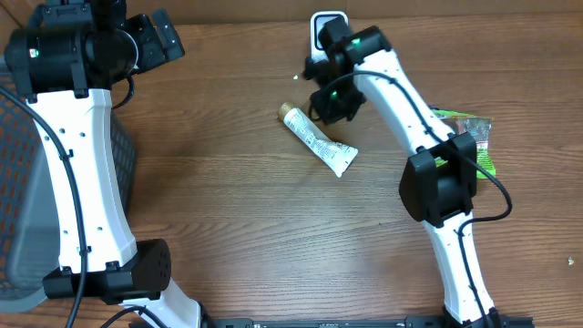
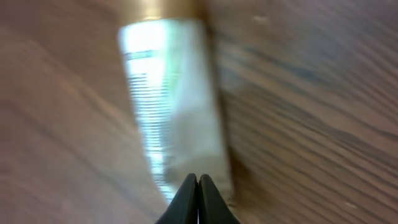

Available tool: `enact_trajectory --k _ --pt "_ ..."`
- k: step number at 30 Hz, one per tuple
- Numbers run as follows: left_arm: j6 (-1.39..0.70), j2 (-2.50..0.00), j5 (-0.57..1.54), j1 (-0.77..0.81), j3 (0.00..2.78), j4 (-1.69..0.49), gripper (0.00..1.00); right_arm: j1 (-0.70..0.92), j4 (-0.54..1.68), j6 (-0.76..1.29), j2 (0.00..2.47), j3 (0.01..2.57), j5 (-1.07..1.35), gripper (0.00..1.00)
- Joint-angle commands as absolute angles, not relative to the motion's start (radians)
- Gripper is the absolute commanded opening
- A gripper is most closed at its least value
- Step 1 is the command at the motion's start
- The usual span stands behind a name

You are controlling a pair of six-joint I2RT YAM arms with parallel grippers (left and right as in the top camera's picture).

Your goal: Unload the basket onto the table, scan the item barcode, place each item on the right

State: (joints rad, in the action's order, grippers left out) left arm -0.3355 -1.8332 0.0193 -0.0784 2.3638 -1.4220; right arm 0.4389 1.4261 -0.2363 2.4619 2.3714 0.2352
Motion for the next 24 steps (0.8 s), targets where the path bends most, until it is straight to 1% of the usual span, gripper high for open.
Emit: enact_trajectory --k 1,5,8,15,20,24 --pt "-0.345 -1.831 0.019 -0.066 2.384 -1.422 1.00 0.451 1.426 -0.289 2.448 2.389 0.327 0.04" --pt "-0.345 -1.831 0.019 -0.066 2.384 -1.421 1.00 0.453 1.416 -0.320 2.449 2.362 0.437 0.04" --pt "-0.345 -1.831 0.019 -0.066 2.384 -1.421 1.00 0.450 1.367 -0.323 2.449 2.313 0.524 0.04" --pt "-0.345 -1.831 0.019 -0.065 2.384 -1.421 1.00 0.446 1.206 -0.314 2.449 2.128 0.570 0.04" --pt "-0.345 -1.831 0.019 -0.065 2.384 -1.421 1.00 0.407 1.076 -0.266 2.449 2.009 0.571 0.04" --pt "-0.345 -1.831 0.019 -0.065 2.384 -1.421 1.00 0.362 1.045 -0.306 2.449 1.971 0.616 0.04"
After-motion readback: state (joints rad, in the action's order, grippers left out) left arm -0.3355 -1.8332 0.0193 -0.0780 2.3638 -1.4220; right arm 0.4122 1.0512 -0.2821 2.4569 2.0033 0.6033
